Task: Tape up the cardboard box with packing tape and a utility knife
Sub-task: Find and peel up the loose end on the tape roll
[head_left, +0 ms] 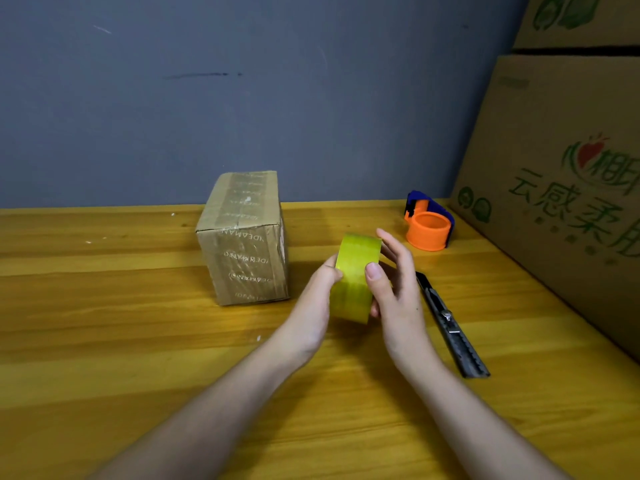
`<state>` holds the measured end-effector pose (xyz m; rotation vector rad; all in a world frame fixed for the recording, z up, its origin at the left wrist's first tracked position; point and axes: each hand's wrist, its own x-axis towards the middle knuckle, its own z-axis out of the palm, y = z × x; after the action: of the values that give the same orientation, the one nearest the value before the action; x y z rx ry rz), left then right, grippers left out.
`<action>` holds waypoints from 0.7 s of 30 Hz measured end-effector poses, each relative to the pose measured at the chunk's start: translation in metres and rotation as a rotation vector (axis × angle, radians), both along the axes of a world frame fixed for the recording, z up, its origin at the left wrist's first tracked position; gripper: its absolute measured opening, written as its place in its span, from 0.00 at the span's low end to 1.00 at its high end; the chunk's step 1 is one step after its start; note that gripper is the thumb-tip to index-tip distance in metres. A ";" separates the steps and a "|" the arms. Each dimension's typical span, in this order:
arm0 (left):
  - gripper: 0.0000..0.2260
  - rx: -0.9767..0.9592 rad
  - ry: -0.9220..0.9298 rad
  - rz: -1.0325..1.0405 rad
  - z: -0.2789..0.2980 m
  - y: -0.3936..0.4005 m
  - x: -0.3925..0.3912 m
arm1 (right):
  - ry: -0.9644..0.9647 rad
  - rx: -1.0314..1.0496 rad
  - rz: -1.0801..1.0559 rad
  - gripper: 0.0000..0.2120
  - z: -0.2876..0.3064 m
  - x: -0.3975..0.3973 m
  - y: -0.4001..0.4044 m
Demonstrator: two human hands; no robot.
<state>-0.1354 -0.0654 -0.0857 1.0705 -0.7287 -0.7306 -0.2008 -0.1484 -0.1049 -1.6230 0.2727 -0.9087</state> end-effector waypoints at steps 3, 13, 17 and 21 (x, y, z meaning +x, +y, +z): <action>0.16 0.001 -0.008 -0.005 0.002 0.005 -0.005 | 0.006 -0.011 -0.013 0.29 0.000 -0.001 0.000; 0.13 0.104 0.017 0.060 0.009 0.004 -0.005 | 0.010 0.065 -0.004 0.25 -0.001 0.000 0.001; 0.17 0.042 0.078 0.074 0.000 -0.002 0.000 | 0.010 0.068 -0.005 0.26 0.000 0.001 0.002; 0.18 0.056 0.084 0.038 0.000 -0.001 0.001 | 0.012 0.063 -0.004 0.29 -0.002 0.002 0.003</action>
<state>-0.1344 -0.0661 -0.0860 1.0948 -0.6180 -0.7623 -0.1987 -0.1456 -0.1066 -1.5707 0.3096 -0.8850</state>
